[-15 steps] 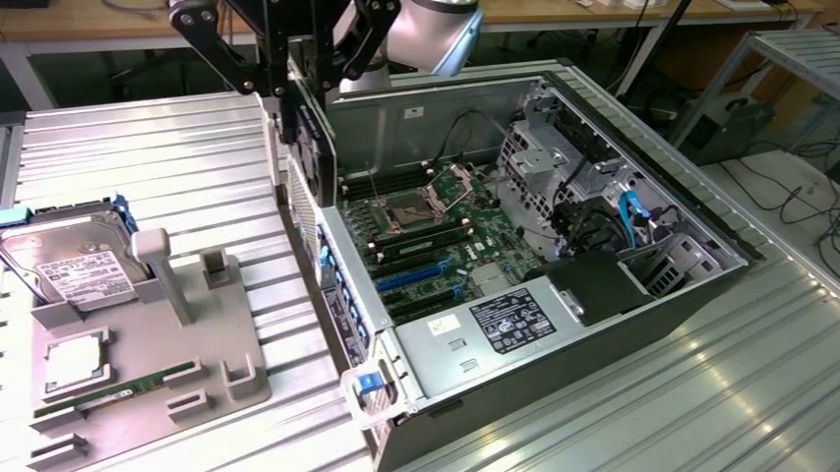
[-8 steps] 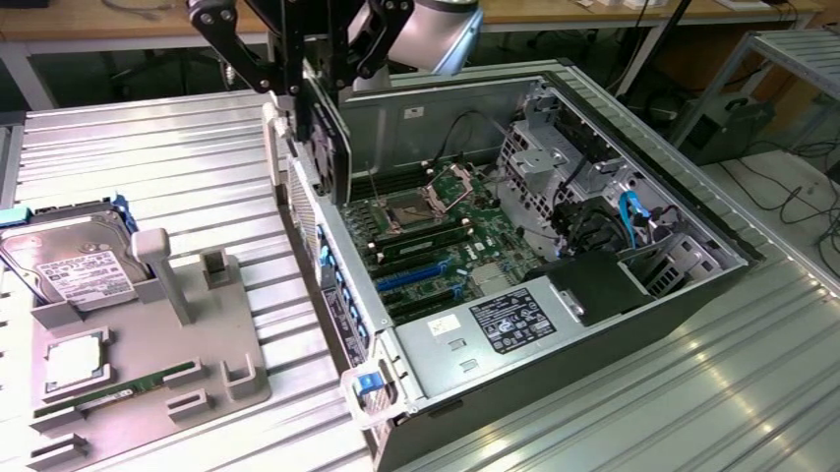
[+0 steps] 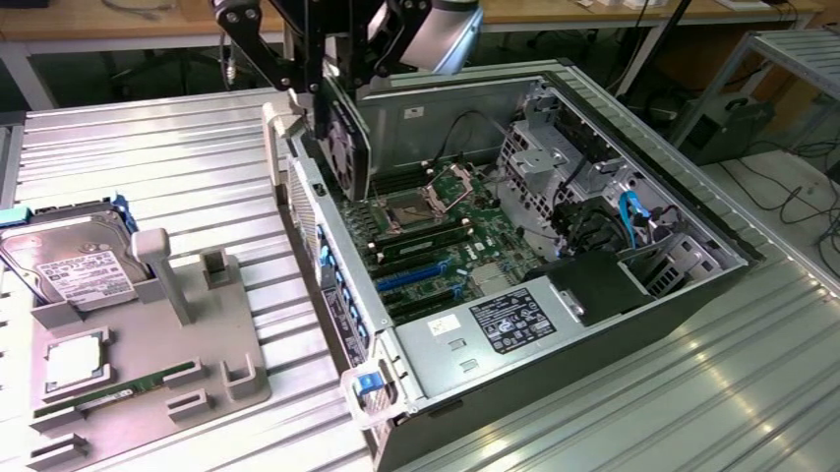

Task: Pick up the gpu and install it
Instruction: 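Pick up the gpu and move the gpu toward the slot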

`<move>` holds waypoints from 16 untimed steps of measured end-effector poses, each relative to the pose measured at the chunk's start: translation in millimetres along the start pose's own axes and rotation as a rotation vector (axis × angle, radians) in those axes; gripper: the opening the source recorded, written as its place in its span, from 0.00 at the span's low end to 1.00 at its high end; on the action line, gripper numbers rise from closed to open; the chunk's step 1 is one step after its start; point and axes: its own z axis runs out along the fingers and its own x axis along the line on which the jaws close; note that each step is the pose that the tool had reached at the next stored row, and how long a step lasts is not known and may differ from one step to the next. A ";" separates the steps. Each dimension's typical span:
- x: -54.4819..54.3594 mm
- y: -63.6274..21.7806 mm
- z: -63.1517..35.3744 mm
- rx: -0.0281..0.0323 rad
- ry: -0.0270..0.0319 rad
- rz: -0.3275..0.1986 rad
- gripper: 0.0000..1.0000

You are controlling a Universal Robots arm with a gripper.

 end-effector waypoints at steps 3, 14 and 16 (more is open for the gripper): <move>-4.9 -0.2 0.1 0.0000 0.0000 0.000 0.27; -22.3 -0.9 0.4 0.0001 0.0001 0.000 0.27; -24.3 -0.9 0.4 0.0001 0.0001 0.000 0.27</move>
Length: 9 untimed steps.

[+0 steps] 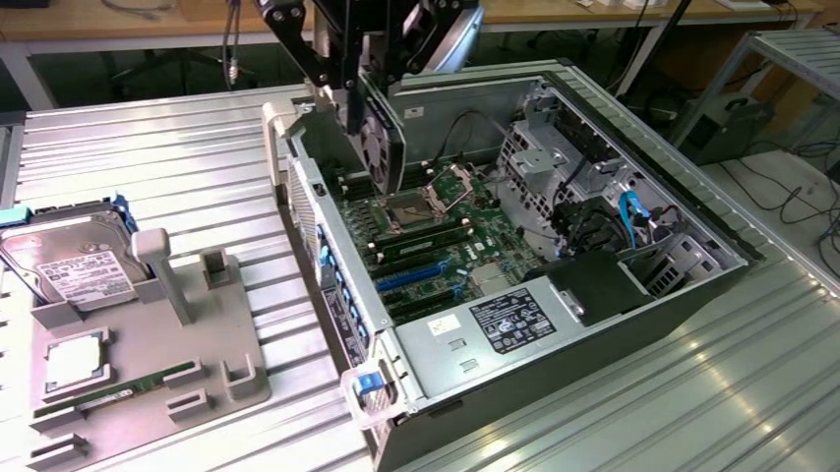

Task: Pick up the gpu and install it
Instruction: 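Pick up the gpu and move the gpu toward the slot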

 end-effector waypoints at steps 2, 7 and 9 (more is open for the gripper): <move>-2.3 -0.1 0.1 -0.0001 -0.0001 0.000 0.27; -6.4 -0.3 0.2 -0.0001 -0.0001 0.000 0.27; -8.1 -0.3 0.2 -0.0001 -0.0001 0.000 0.27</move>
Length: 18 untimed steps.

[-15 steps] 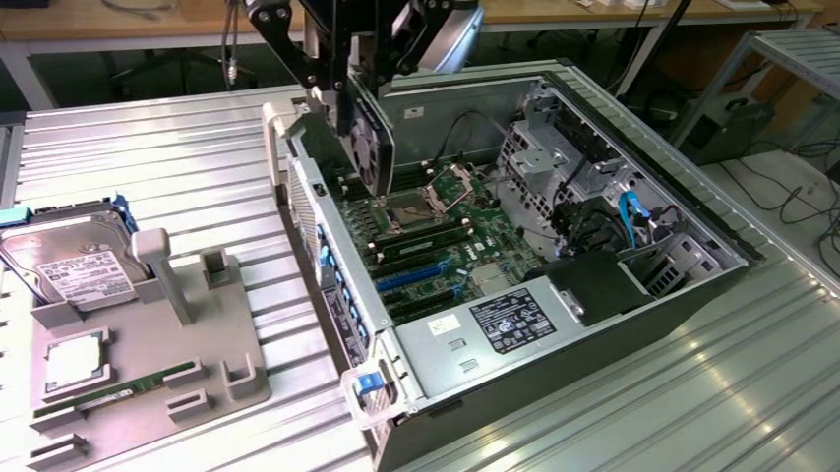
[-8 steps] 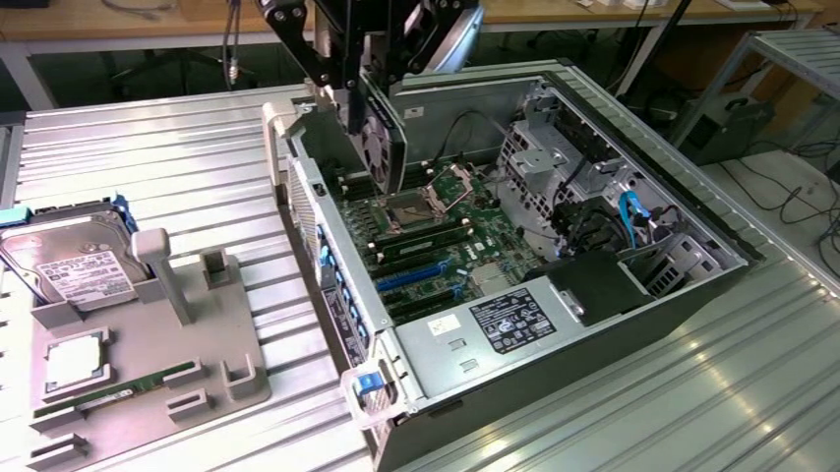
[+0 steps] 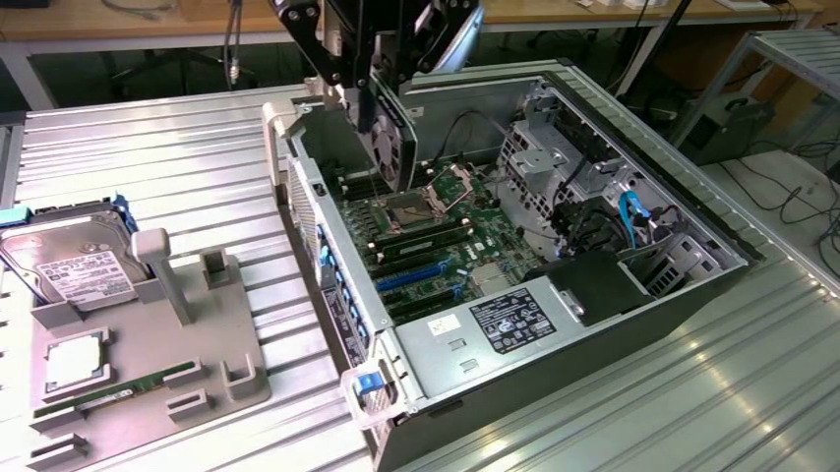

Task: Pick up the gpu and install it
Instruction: 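Pick up the gpu and move the gpu toward the slot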

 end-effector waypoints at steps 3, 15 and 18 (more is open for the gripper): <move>-3.0 -0.1 0.1 0.0000 -0.0001 0.000 0.27; -13.3 -0.5 0.4 0.0000 0.0000 0.000 0.27; -15.5 -0.6 0.5 0.0000 0.0000 0.000 0.27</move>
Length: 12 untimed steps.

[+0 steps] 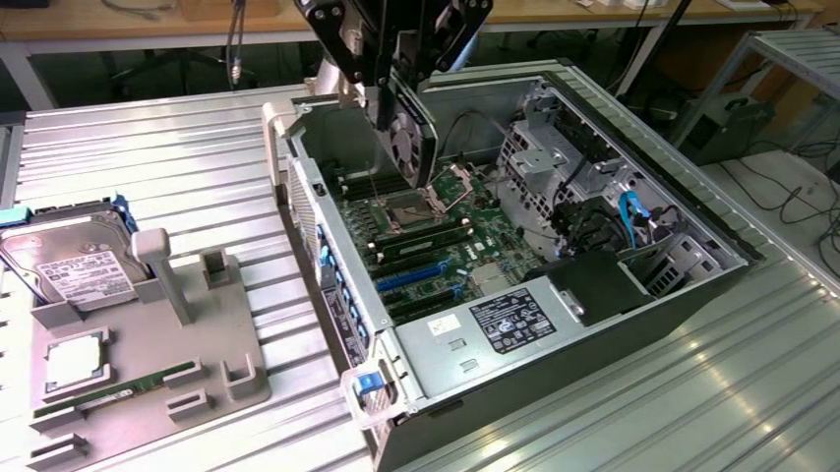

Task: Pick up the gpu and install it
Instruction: 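Pick up the gpu and move the gpu toward the slot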

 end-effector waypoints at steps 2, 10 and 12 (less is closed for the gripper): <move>-1.4 -0.1 0.1 -0.0001 -0.0001 0.000 0.27; -7.4 -0.3 0.3 0.0000 0.0000 0.000 0.27; -8.6 -0.3 0.4 0.0000 0.0000 0.000 0.27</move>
